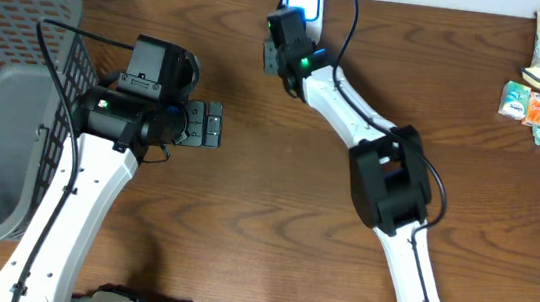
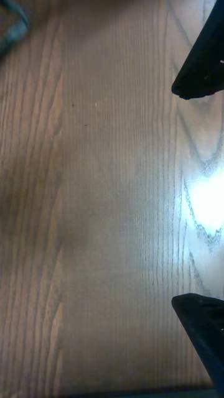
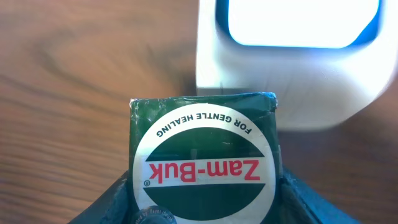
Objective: Scan the item barcode
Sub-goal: 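Raise the tin up under the white scanner and hold it there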
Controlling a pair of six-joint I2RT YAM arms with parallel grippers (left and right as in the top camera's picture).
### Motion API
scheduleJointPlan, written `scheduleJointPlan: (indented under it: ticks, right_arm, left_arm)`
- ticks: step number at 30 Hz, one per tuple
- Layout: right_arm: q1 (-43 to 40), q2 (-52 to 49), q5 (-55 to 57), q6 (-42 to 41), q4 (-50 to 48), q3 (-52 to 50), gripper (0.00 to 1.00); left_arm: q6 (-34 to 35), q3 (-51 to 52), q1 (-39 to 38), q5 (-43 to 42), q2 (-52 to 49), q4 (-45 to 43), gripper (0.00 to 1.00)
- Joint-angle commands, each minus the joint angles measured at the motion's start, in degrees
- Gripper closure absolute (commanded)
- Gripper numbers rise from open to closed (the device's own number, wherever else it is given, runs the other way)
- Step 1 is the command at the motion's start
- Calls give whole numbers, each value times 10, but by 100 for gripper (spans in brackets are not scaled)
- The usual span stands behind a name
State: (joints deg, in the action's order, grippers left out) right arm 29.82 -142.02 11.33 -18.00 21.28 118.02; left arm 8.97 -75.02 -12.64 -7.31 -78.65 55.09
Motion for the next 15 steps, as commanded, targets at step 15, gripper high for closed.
scheduleJointPlan:
  ticks: [15]
  right_arm:
    - [-58,68,31,39,-192,8,58]
  left_arm:
    - [-3,-6,1,3,4,0,3]
